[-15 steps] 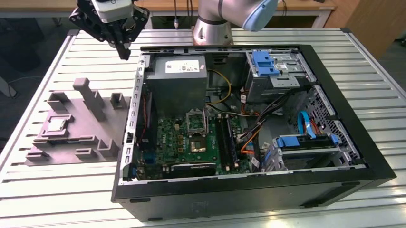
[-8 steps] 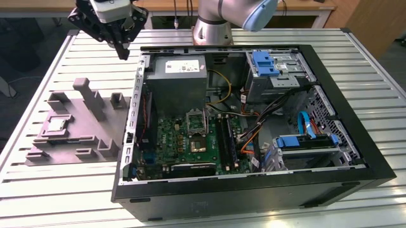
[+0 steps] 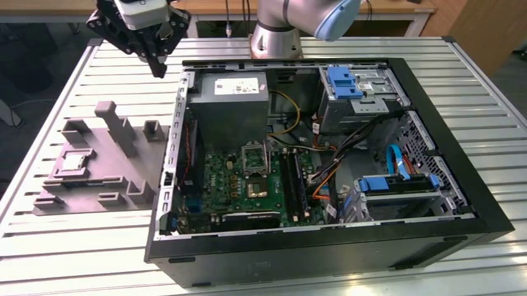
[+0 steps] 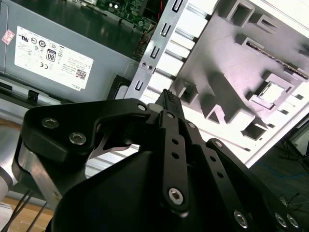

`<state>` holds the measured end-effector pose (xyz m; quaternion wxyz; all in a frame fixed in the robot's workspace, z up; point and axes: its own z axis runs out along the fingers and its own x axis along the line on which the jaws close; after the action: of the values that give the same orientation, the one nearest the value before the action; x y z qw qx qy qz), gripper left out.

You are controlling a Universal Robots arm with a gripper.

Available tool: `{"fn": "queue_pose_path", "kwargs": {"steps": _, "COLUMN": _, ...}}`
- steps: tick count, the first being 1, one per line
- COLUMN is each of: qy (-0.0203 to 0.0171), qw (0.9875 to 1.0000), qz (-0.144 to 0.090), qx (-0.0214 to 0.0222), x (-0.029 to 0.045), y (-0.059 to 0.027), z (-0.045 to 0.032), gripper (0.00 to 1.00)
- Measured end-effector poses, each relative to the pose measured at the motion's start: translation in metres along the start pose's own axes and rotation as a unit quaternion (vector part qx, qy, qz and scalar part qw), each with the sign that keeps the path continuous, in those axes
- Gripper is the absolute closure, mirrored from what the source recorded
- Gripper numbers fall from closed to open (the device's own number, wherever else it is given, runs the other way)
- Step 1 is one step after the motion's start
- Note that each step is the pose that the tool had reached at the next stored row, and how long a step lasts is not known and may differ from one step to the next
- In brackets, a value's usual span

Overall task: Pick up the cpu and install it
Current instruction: 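Reach for the cpu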

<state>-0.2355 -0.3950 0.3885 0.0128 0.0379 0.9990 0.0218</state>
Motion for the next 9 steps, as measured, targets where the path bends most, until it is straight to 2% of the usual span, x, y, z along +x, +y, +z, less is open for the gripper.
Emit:
{"fn": "queue_pose_path", "kwargs": {"steps": 3, "qy": 0.0000, "qw": 1.0000, "qz": 0.000, "qx": 0.0000, "x": 0.0007, "y": 0.0000, "z": 0.0000, "gripper": 0.89}}
{"fn": "queue_pose_path", "kwargs": {"steps": 5, "qy": 0.0000, "qw": 1.0000, "qz": 0.000, "qx": 0.0000, "x": 0.0044, "y": -0.0003, "z": -0.0002, "gripper": 0.89}}
{"fn": "queue_pose_path", "kwargs": {"steps": 9, "qy": 0.0000, "qw": 1.0000, "qz": 0.000, "qx": 0.0000, "x": 0.0051, "y": -0.0004, "z": -0.0001, "gripper": 0.89}}
